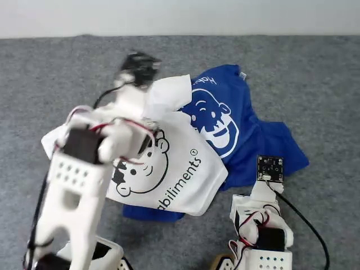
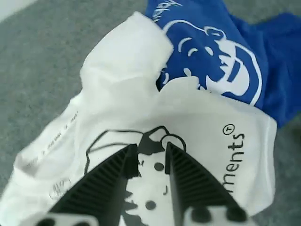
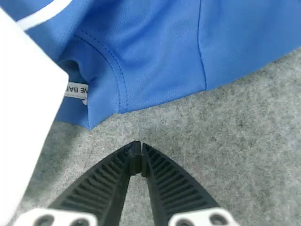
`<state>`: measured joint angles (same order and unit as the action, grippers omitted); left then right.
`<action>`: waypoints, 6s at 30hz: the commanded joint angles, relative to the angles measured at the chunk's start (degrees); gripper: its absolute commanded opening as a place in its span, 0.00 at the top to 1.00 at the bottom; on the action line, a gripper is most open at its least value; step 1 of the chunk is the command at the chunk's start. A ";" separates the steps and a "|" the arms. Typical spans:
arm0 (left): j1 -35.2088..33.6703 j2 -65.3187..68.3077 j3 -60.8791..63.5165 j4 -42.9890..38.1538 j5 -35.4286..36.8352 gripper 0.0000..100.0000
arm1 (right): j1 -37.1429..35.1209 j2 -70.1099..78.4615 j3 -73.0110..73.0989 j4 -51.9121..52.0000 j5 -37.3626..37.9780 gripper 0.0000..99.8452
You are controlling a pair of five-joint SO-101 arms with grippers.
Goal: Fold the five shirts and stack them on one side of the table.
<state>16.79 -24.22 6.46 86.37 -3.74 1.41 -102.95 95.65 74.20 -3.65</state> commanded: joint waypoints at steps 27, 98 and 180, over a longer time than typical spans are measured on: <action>-0.44 64.70 -44.62 10.73 -7.03 0.62 | -0.31 -0.22 0.88 0.22 0.62 0.99; -70.51 7.65 -18.15 -9.32 -24.09 0.99 | -0.31 -0.22 0.88 0.22 0.62 0.99; 0.26 42.20 -25.89 0.88 -12.66 1.00 | -0.31 -0.22 0.88 0.22 0.62 0.99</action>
<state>17.32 18.42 -14.11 83.47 -16.84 1.41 -102.95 95.65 74.20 -3.65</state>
